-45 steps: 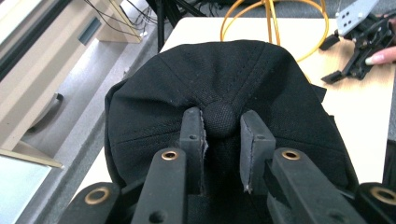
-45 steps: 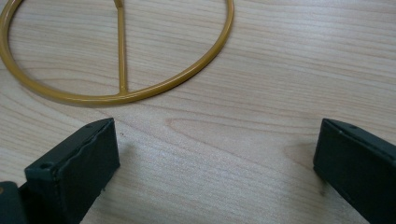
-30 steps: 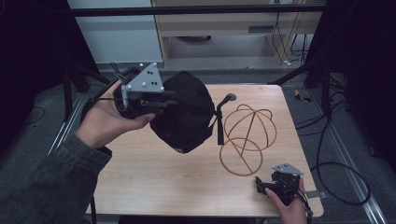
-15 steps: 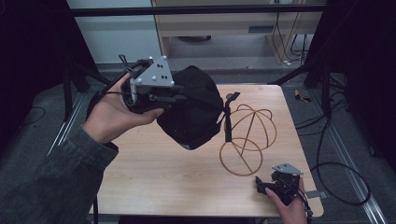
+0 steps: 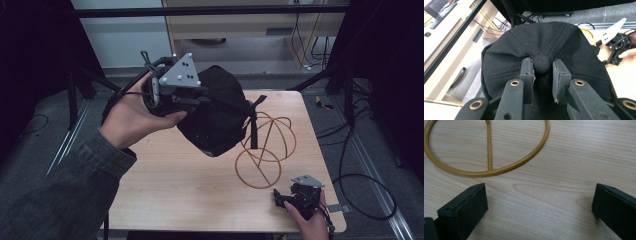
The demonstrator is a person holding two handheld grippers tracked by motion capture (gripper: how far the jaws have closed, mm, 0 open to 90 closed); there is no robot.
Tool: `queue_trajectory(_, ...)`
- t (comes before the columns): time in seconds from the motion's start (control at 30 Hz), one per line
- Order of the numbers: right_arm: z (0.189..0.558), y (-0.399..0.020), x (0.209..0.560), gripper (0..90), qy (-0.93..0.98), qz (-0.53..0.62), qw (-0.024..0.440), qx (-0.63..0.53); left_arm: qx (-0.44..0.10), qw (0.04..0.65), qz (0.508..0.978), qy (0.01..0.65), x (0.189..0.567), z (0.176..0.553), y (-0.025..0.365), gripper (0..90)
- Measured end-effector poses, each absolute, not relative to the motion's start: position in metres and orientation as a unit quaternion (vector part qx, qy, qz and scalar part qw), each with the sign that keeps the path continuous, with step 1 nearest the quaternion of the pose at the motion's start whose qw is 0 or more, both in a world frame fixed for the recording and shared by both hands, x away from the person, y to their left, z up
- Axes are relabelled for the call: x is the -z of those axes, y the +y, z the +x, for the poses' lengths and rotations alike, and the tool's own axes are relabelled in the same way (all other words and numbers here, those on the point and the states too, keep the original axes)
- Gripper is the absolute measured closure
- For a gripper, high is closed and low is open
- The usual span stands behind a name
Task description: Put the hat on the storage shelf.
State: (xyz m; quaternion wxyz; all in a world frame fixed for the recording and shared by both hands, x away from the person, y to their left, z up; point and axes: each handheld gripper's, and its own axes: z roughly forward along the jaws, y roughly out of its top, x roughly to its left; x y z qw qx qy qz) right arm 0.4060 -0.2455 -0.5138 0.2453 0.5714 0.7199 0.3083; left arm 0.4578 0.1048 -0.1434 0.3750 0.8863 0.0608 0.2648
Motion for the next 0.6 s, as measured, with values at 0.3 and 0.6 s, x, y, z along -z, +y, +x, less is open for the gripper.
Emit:
queue_trajectory(0.3, 0.406, -0.246, 0.514, 0.3, 0.720, 0.571, 0.245, -0.309, -0.267, 0.375, 0.886, 0.047, 0.141, 0.455, 0.087, 73.7)
queue_trajectory(0.6, 0.406, -0.246, 0.514, 0.3, 0.720, 0.571, 0.245, -0.309, -0.272, 0.372, 0.887, 0.038, 0.141, 0.456, 0.065, 73.6)
